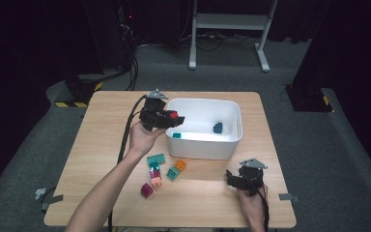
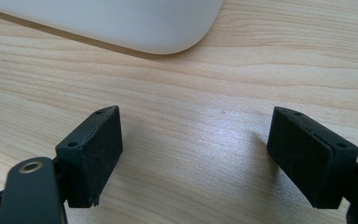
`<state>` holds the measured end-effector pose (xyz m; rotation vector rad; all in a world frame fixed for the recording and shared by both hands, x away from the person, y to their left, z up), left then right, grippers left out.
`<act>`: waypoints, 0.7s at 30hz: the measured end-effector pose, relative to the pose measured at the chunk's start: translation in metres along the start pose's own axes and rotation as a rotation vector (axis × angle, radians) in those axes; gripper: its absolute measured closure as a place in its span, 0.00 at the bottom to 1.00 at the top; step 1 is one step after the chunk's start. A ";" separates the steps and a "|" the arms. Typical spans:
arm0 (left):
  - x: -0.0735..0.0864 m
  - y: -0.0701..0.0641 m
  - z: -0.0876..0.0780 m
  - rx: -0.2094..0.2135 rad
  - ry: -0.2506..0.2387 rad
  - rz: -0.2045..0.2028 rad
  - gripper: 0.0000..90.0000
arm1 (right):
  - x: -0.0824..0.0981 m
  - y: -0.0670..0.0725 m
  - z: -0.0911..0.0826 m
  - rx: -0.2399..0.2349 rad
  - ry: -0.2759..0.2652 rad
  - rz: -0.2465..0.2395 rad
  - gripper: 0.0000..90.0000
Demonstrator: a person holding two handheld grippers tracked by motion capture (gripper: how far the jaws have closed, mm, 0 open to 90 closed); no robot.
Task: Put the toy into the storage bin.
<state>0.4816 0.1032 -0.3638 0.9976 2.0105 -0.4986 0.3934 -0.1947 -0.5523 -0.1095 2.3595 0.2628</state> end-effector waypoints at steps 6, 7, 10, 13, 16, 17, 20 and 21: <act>-0.002 0.000 0.007 -0.009 0.018 0.020 0.61 | 0.000 0.000 0.000 0.000 0.000 -0.001 0.20; -0.002 0.000 0.008 -0.011 0.018 0.018 0.61 | 0.000 0.000 0.000 0.000 0.000 -0.001 0.20; -0.003 0.001 0.012 -0.011 0.022 0.013 0.61 | 0.000 0.000 0.000 0.000 0.000 -0.001 0.20; -0.002 0.001 0.017 -0.011 0.038 0.018 0.60 | 0.000 0.000 0.000 0.001 -0.001 -0.001 0.20; -0.001 0.002 0.021 -0.016 0.046 0.016 0.60 | 0.000 0.000 0.000 0.001 -0.002 -0.001 0.20; -0.001 0.002 0.022 -0.020 0.045 0.014 0.59 | 0.000 0.000 0.000 0.001 -0.002 -0.002 0.20; -0.002 0.003 0.023 -0.031 0.043 0.016 0.52 | 0.000 0.000 0.000 0.001 -0.002 -0.002 0.20; -0.002 0.002 0.023 -0.037 0.043 0.022 0.49 | 0.000 0.000 0.000 0.001 -0.002 -0.002 0.20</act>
Point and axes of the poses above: each handheld gripper's, and its own axes: z roughly forward along the jaws, x roughly out of its underside, y roughly to its left, the point moved 4 cm from there along z, roughly forward along the jaws, and after that the axes turned 14 degrees about z, right-handed, at the moved point
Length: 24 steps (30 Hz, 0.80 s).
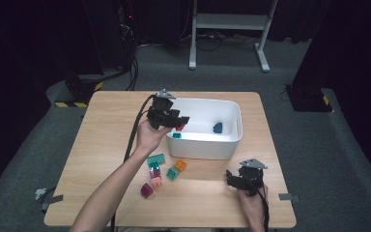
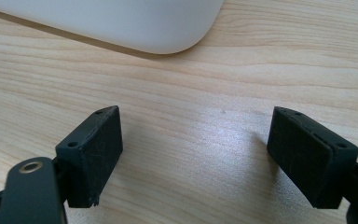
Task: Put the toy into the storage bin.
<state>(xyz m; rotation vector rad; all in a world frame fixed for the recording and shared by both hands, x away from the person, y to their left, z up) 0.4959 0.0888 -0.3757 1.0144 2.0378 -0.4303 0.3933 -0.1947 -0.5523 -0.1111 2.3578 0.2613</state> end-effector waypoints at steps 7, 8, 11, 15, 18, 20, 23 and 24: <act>0.001 0.000 -0.007 -0.017 -0.017 -0.002 0.40 | 0.000 0.000 0.000 0.000 0.000 0.000 0.20; 0.002 0.000 -0.008 -0.019 -0.019 -0.002 0.39 | 0.000 0.000 0.000 0.000 0.000 0.000 0.20; 0.004 0.000 -0.012 -0.020 -0.021 0.003 0.38 | 0.000 0.000 0.000 0.000 0.000 0.000 0.20; 0.006 -0.001 -0.019 -0.020 -0.027 0.009 0.37 | 0.000 0.000 0.000 0.000 0.000 0.000 0.20; 0.006 -0.001 -0.025 -0.022 -0.040 0.011 0.37 | 0.000 0.000 0.000 0.000 0.000 0.000 0.20; 0.007 -0.001 -0.029 -0.023 -0.048 0.011 0.37 | 0.000 0.000 0.000 0.000 0.000 0.000 0.20; 0.010 -0.001 -0.033 -0.025 -0.052 0.013 0.36 | 0.000 0.000 0.000 0.000 0.000 0.000 0.20; 0.010 -0.002 -0.034 -0.026 -0.053 0.013 0.36 | 0.000 0.000 0.000 0.000 0.000 0.000 0.20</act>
Point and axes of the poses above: each handheld gripper's, and its own axes: z roughly forward along the jaws, x roughly out of its underside, y roughly to its left, the point moved 4 cm from there along z, roughly forward along the jaws, and after that the axes turned 14 degrees about z, right-handed, at the moved point
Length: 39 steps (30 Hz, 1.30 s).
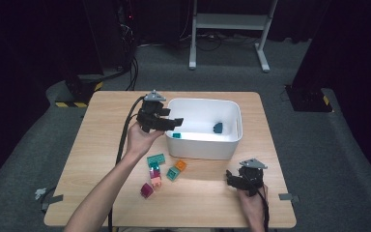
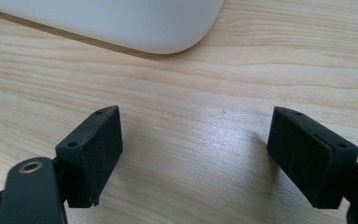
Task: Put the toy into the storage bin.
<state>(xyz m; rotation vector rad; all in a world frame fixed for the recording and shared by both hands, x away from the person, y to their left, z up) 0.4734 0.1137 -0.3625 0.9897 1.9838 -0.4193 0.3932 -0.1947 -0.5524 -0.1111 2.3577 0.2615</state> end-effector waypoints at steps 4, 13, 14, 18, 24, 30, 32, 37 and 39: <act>0.002 0.001 -0.005 -0.006 -0.004 -0.001 0.36 | 0.000 0.000 0.000 0.000 0.000 0.000 0.20; 0.007 0.000 -0.017 -0.012 -0.014 -0.005 0.35 | 0.000 0.000 0.000 0.000 0.000 0.000 0.20; 0.008 0.000 -0.018 -0.012 -0.016 -0.005 0.35 | 0.000 0.000 0.000 0.000 0.000 0.000 0.20; 0.013 -0.002 -0.025 -0.015 -0.022 -0.005 0.34 | 0.000 0.000 0.000 0.000 0.000 0.000 0.20; 0.027 -0.006 -0.037 -0.028 -0.018 -0.002 0.34 | 0.000 0.000 0.000 -0.001 0.000 0.000 0.20; 0.052 -0.007 -0.049 -0.042 -0.022 -0.038 0.34 | 0.000 0.000 0.000 -0.001 0.001 0.000 0.20; 0.061 -0.008 -0.051 -0.046 -0.018 -0.050 0.34 | 0.000 0.000 0.000 -0.001 0.000 0.000 0.20; 0.083 -0.012 -0.055 -0.044 -0.007 -0.072 0.34 | 0.000 0.000 0.000 -0.001 0.000 0.000 0.20; 0.091 -0.015 -0.056 -0.043 0.000 -0.079 0.34 | 0.000 0.000 0.000 -0.001 0.000 0.000 0.20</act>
Point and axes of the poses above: each handheld gripper's, and its own axes: z roughly forward along the jaws, x roughly out of its underside, y roughly to its left, the point moved 4 cm from there along z, roughly forward along the jaws, and after that the axes turned 14 degrees about z, right-handed, at the moved point
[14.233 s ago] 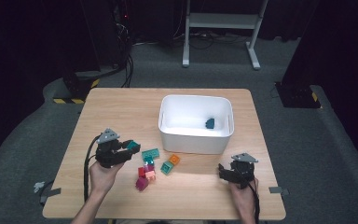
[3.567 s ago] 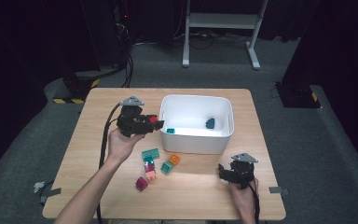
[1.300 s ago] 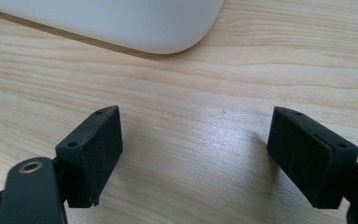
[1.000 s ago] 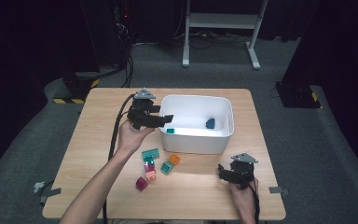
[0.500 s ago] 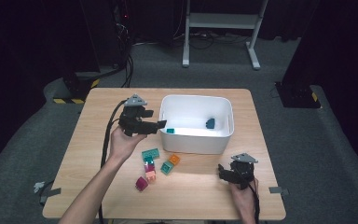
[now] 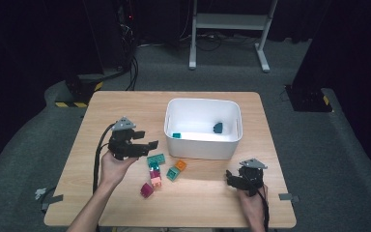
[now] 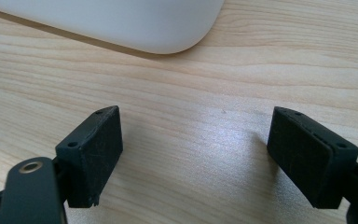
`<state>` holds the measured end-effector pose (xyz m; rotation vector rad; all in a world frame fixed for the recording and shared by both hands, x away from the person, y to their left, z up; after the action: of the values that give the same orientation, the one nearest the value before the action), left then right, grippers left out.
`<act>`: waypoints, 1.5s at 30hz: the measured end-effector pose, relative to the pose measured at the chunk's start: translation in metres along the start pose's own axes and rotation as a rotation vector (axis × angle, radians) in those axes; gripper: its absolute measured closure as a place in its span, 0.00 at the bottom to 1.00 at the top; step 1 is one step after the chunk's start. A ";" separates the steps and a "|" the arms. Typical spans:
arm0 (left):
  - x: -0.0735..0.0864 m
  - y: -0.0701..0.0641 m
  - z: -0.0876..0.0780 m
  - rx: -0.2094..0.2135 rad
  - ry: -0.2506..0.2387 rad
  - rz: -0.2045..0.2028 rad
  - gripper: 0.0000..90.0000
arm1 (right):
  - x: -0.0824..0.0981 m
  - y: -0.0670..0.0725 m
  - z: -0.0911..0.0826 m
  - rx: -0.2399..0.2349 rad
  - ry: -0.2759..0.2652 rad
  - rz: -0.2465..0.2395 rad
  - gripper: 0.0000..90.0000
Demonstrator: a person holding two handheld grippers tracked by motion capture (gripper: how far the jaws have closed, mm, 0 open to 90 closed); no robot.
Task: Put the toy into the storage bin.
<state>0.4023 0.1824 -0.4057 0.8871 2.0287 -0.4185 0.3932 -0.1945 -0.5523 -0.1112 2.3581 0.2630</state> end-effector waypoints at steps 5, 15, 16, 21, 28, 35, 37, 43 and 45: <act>0.019 -0.007 -0.001 -0.002 0.013 -0.010 0.34 | 0.000 0.000 0.000 0.000 0.000 0.000 0.20; 0.056 -0.027 -0.001 -0.019 0.057 -0.010 0.33 | 0.000 0.000 0.000 0.000 0.000 0.000 0.20; 0.060 -0.029 -0.001 -0.021 0.059 -0.010 0.33 | 0.000 0.000 0.000 0.000 0.000 0.000 0.20; 0.079 -0.038 -0.003 -0.035 0.071 -0.019 0.33 | 0.000 0.000 0.000 0.000 0.000 0.000 0.20; 0.105 -0.048 -0.002 -0.047 0.075 -0.038 0.34 | 0.000 0.000 0.000 0.000 0.000 0.000 0.20; 0.122 -0.054 0.006 -0.022 0.092 -0.064 0.37 | 0.000 0.000 0.000 0.000 0.000 0.000 0.20; 0.127 -0.056 0.010 -0.020 0.098 -0.066 0.37 | 0.000 0.000 0.000 0.000 0.000 0.000 0.20; 0.137 -0.062 0.019 -0.009 0.129 -0.064 0.41 | 0.000 0.000 0.000 -0.001 0.000 -0.001 0.20; 0.139 -0.063 0.021 -0.010 0.140 -0.058 0.42 | 0.000 0.000 0.000 0.000 0.000 -0.001 0.20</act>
<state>0.3163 0.1864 -0.5337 0.8743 2.1868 -0.3872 0.3932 -0.1945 -0.5523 -0.1123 2.3581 0.2632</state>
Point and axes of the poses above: each handheld gripper's, and its own axes: z roughly forward along the jaws, x roughly out of its underside, y roughly to its left, the point moved 4 cm from there along z, roughly forward along the jaws, and after that the axes turned 14 degrees about z, right-handed, at the moved point
